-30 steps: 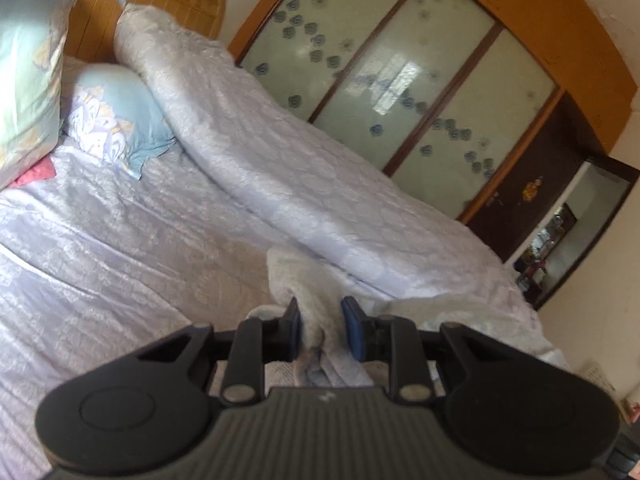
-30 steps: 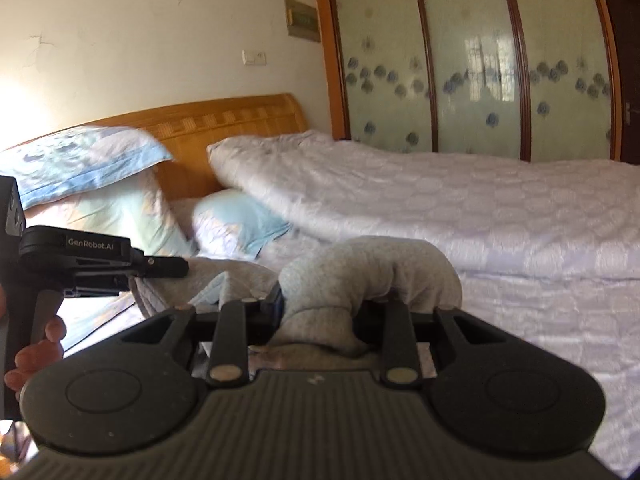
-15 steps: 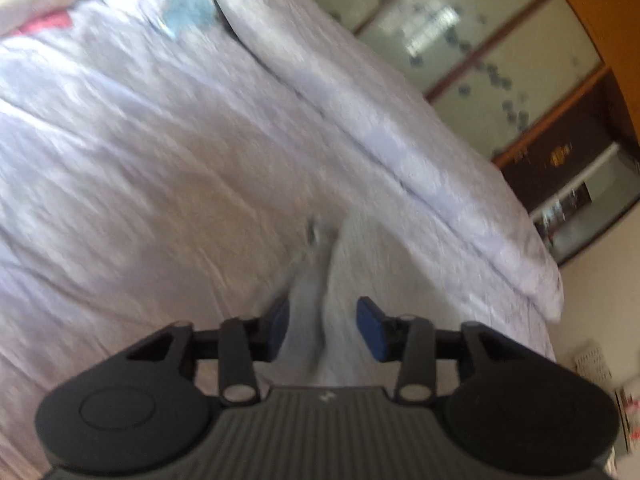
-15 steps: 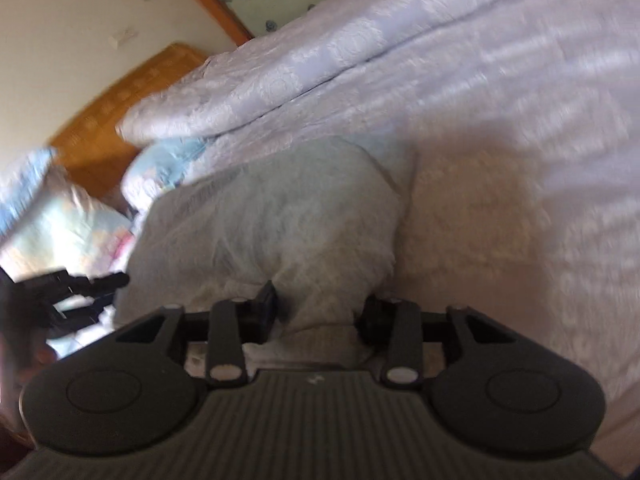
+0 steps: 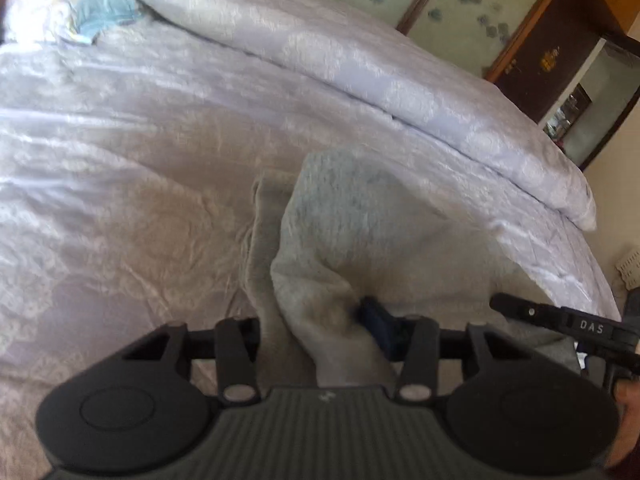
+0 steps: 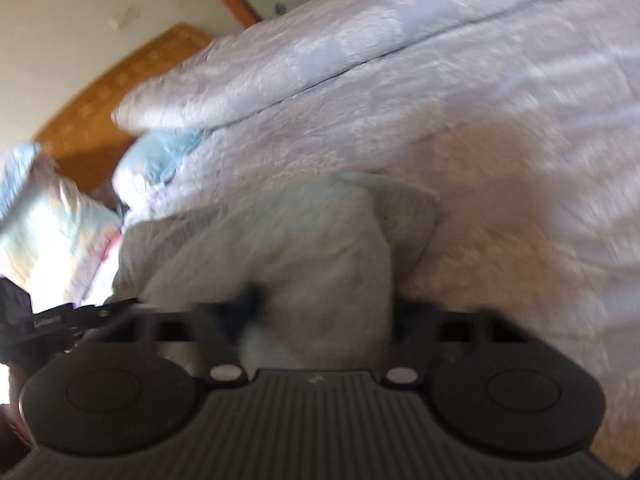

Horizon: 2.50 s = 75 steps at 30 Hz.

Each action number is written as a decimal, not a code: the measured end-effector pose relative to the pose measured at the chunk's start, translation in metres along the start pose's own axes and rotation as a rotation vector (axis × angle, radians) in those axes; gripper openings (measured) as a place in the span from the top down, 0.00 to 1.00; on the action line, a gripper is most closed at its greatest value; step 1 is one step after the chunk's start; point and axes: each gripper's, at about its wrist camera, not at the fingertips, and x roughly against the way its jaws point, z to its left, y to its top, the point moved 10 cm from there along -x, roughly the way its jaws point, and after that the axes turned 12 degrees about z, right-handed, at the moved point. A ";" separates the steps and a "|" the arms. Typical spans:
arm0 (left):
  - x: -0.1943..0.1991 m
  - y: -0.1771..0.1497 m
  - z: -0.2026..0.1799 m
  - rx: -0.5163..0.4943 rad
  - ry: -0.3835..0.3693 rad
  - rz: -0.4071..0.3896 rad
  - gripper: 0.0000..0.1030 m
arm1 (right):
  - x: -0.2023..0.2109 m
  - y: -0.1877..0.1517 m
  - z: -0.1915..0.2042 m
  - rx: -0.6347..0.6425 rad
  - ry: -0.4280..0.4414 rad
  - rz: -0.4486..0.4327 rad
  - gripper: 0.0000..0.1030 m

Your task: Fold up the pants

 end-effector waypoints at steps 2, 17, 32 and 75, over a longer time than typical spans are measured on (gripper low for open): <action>0.023 0.008 -0.008 -0.011 -0.024 -0.066 0.75 | 0.005 0.009 0.020 0.079 -0.017 -0.044 0.73; 0.036 0.013 0.065 0.165 0.321 -0.240 0.47 | -0.067 0.051 0.043 0.179 -0.192 -0.157 0.27; 0.205 -0.234 -0.129 -0.045 0.388 -0.190 0.10 | 0.179 -0.162 0.092 0.043 -0.213 -0.188 0.18; 0.280 -0.310 -0.194 -0.101 0.537 -0.161 0.00 | 0.285 -0.254 0.182 0.172 -0.439 -0.267 0.00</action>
